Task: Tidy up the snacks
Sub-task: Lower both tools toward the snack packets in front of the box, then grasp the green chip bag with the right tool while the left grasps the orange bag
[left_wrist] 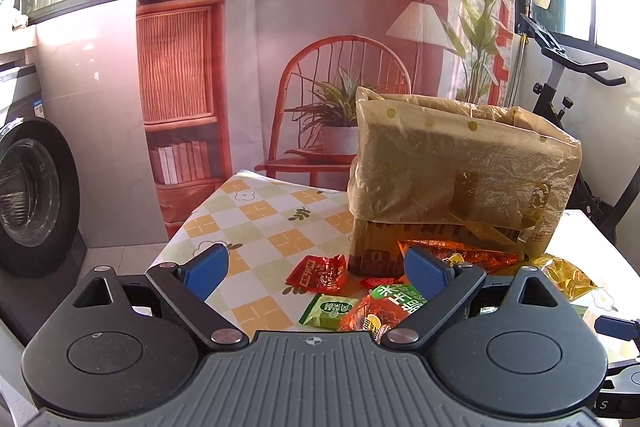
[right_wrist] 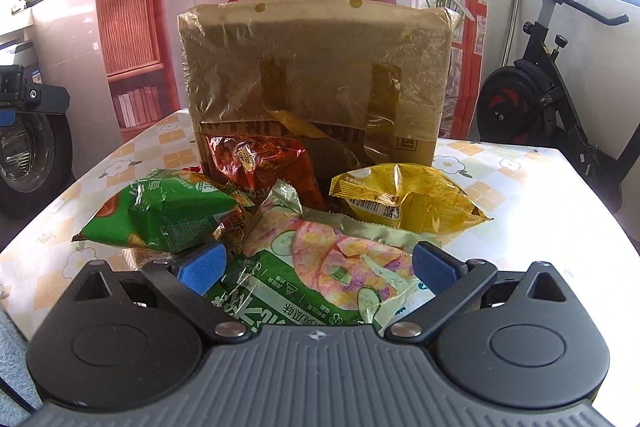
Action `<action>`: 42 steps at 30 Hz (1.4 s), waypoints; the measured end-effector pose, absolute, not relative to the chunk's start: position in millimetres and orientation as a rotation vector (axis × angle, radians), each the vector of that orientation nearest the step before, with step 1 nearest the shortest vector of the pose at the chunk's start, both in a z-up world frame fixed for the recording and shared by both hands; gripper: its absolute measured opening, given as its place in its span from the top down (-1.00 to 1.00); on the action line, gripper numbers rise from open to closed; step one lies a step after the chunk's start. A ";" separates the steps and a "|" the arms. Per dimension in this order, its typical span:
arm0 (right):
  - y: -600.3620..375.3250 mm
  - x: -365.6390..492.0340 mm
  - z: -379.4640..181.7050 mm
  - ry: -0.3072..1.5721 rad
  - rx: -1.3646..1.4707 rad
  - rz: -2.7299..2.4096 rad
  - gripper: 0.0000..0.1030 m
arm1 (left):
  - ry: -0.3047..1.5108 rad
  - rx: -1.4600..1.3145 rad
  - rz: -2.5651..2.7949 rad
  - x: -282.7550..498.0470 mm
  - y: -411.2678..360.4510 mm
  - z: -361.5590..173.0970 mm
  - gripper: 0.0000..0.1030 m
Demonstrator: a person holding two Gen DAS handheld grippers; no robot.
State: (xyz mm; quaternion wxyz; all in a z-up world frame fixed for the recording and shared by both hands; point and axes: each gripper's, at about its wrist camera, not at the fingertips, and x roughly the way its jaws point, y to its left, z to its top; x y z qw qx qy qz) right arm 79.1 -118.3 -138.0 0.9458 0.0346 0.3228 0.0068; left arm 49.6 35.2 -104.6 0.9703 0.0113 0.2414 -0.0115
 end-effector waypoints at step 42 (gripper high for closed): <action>-151.6 94.4 -186.2 0.743 0.400 0.125 -0.52 | 0.729 -0.174 -0.212 107.3 19.0 -191.0 -0.93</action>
